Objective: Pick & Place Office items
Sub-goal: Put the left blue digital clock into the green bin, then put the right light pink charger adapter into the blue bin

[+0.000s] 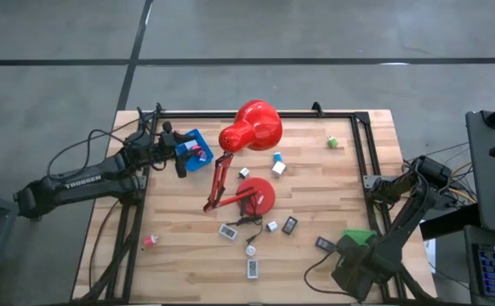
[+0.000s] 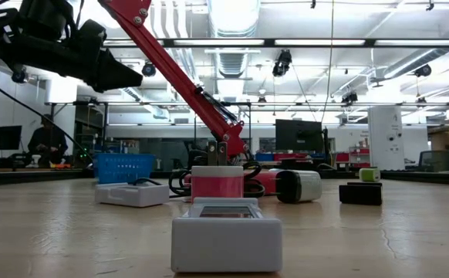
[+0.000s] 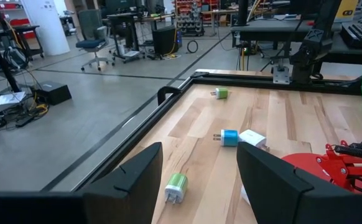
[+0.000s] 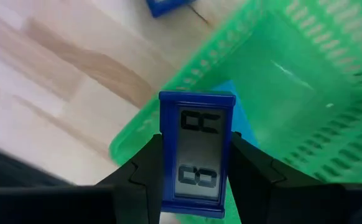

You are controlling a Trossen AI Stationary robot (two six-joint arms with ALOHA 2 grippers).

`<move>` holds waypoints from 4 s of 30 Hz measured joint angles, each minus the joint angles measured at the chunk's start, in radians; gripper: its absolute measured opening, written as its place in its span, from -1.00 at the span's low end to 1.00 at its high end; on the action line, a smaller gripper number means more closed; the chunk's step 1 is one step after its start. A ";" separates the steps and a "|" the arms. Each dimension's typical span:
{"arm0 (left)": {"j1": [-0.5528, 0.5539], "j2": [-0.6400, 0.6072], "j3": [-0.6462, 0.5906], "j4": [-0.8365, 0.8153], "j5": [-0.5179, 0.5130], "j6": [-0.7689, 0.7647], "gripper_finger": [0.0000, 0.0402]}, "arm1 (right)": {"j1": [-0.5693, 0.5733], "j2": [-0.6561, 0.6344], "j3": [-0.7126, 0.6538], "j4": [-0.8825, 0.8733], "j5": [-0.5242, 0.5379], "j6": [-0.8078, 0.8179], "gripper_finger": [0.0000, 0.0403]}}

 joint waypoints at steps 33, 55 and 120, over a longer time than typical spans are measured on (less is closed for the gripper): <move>0.000 0.000 0.000 0.000 0.000 0.000 0.04 | 0.011 -0.013 -0.131 0.111 -0.066 0.019 -0.35; 0.000 0.000 0.000 0.000 -0.001 0.001 0.04 | 0.011 -0.015 -0.068 -0.105 -0.030 0.067 0.17; -0.454 0.282 -0.011 -0.151 0.242 -0.073 0.04 | -0.217 -0.012 0.077 0.020 0.782 -0.779 0.24</move>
